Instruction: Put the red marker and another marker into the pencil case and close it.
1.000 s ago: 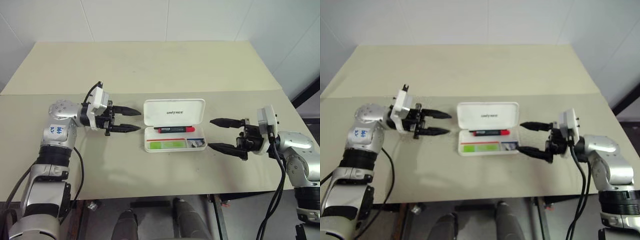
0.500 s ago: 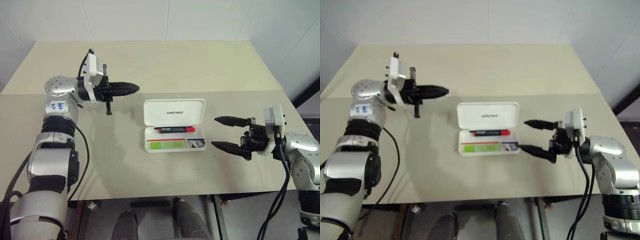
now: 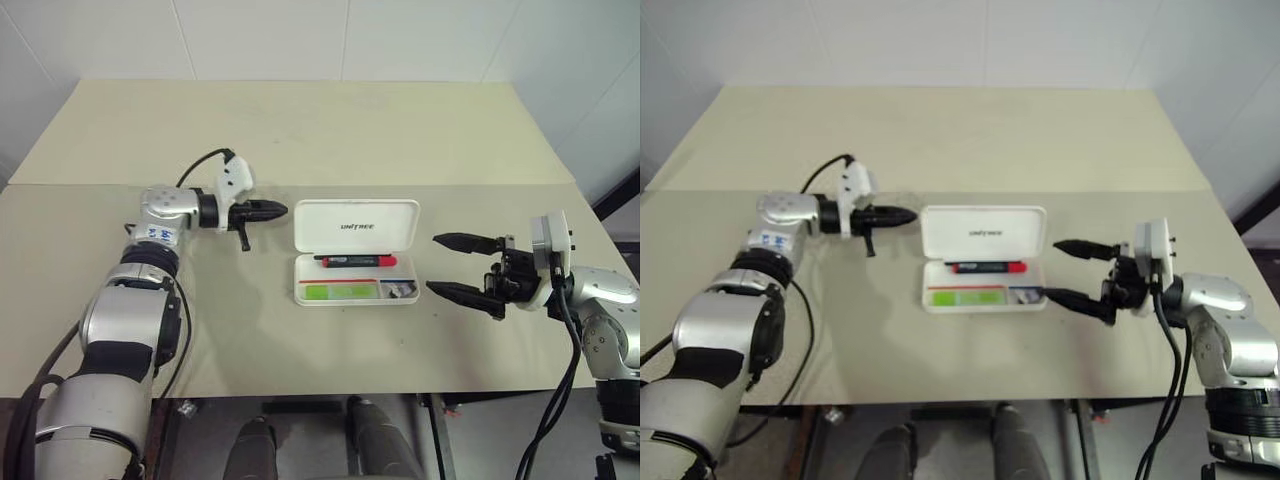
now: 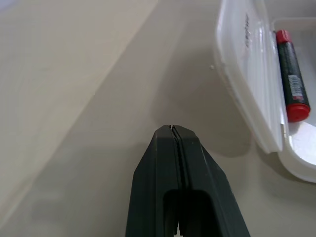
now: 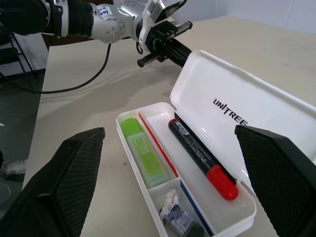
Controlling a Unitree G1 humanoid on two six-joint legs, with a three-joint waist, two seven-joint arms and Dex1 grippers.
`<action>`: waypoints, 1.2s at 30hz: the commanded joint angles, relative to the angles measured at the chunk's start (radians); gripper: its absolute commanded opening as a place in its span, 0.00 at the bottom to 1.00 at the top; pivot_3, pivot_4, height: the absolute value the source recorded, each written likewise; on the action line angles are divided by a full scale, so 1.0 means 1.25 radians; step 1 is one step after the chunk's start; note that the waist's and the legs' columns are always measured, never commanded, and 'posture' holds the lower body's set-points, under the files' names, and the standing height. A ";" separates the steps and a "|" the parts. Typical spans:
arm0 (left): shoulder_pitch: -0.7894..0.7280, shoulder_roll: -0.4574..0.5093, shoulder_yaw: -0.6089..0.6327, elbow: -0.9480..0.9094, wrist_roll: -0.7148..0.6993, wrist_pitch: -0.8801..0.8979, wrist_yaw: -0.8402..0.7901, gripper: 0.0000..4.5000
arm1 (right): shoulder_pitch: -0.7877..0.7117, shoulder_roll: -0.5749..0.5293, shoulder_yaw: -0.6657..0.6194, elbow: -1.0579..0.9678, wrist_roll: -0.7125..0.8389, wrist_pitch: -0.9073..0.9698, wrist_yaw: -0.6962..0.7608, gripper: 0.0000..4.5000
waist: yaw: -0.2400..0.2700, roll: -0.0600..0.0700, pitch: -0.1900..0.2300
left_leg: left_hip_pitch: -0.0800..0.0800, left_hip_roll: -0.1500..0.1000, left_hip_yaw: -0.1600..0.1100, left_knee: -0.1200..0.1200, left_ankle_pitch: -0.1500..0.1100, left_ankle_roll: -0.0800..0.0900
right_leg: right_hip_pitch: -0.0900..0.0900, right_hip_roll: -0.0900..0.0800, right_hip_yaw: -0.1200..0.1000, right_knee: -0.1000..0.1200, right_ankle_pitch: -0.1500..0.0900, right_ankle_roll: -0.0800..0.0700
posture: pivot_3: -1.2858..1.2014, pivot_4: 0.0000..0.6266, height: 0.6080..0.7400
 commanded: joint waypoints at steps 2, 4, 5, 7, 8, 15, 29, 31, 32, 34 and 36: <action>-0.006 -0.023 0.029 -0.006 -0.017 -0.007 -0.081 0.01 | 0.005 -0.023 -0.042 -0.001 0.010 -0.016 0.016 1.00 | 0.002 0.000 0.000 | 0.000 0.000 0.000 0.000 0.000 0.000 | 0.000 0.000 0.000 0.000 0.000 0.000 | 0.52 0.24 1.00; -0.006 -0.030 0.046 -0.012 -0.036 -0.008 -0.150 0.01 | 0.015 -0.028 -0.051 0.004 0.014 -0.018 0.025 1.00 | 0.004 0.000 0.000 | 0.000 0.000 0.000 0.000 0.000 0.000 | 0.000 0.000 0.000 0.000 0.000 0.000 | 0.52 0.24 1.00; -0.005 -0.032 0.053 -0.016 -0.043 -0.008 -0.184 0.01 | 0.016 -0.030 -0.057 0.012 0.015 -0.019 0.030 1.00 | 0.004 0.000 0.000 | 0.000 0.000 0.000 0.000 0.000 0.000 | 0.000 0.000 0.000 0.000 0.000 0.000 | 0.52 0.24 1.00; -0.002 -0.035 0.064 -0.023 -0.055 -0.007 -0.243 0.01 | 0.016 -0.035 -0.066 0.033 0.015 -0.022 0.045 1.00 | 0.004 0.000 0.000 | 0.000 0.000 0.000 0.000 0.000 0.000 | 0.000 0.000 0.000 0.000 0.000 0.000 | 0.52 0.24 1.00; 0.000 -0.037 0.068 -0.028 -0.060 -0.008 -0.272 0.01 | 0.013 -0.038 -0.071 0.046 0.018 -0.022 0.058 1.00 | 0.004 0.000 0.000 | 0.000 0.000 0.000 0.000 0.000 0.000 | 0.000 0.000 0.000 0.000 0.000 0.000 | 0.52 0.24 1.00; 0.032 -0.058 0.033 -0.088 -0.097 -0.019 -0.376 0.01 | -0.057 -0.089 -0.085 0.231 0.010 -0.059 0.198 1.00 | 0.003 0.000 0.000 | 0.000 0.000 0.000 0.001 0.000 0.000 | 0.000 0.000 0.000 0.000 0.000 0.001 | 0.52 0.24 1.00; 0.095 -0.046 -0.210 -0.178 -0.121 -0.151 -0.376 0.01 | -0.194 -0.179 0.081 0.385 0.048 -0.247 0.253 1.00 | -0.004 0.000 0.000 | 0.000 0.000 0.000 0.001 0.000 0.000 | 0.001 0.000 0.000 0.000 0.000 0.000 | 0.52 0.24 1.00; 0.092 -0.049 -0.231 -0.172 -0.113 -0.184 -0.376 0.01 | -0.192 -0.176 0.085 0.381 0.055 -0.248 0.253 1.00 | -0.004 0.001 0.000 | 0.001 0.000 0.000 0.001 0.000 0.000 | 0.001 0.000 0.000 0.000 0.000 0.000 | 0.52 0.24 1.00; 0.089 -0.051 -0.242 -0.170 -0.108 -0.201 -0.376 0.01 | -0.187 -0.174 0.086 0.376 0.056 -0.248 0.253 1.00 | -0.004 0.001 0.000 | 0.001 0.000 0.000 0.001 0.000 0.000 | 0.001 0.000 0.000 0.000 0.000 0.000 | 0.52 0.24 1.00; 0.081 -0.054 -0.259 -0.162 -0.091 -0.235 -0.376 0.01 | -0.177 -0.169 0.084 0.365 0.056 -0.246 0.253 1.00 | -0.004 0.001 0.000 | 0.001 0.000 0.000 0.001 0.000 0.000 | 0.001 0.000 0.001 0.000 0.000 0.000 | 0.52 0.24 1.00; 0.074 -0.056 -0.272 -0.154 -0.078 -0.265 -0.376 0.01 | -0.173 -0.162 0.079 0.356 0.053 -0.239 0.253 1.00 | -0.003 0.001 0.000 | 0.001 0.000 0.000 0.001 0.000 0.000 | 0.001 0.000 0.001 0.000 0.000 0.000 | 0.52 0.24 1.00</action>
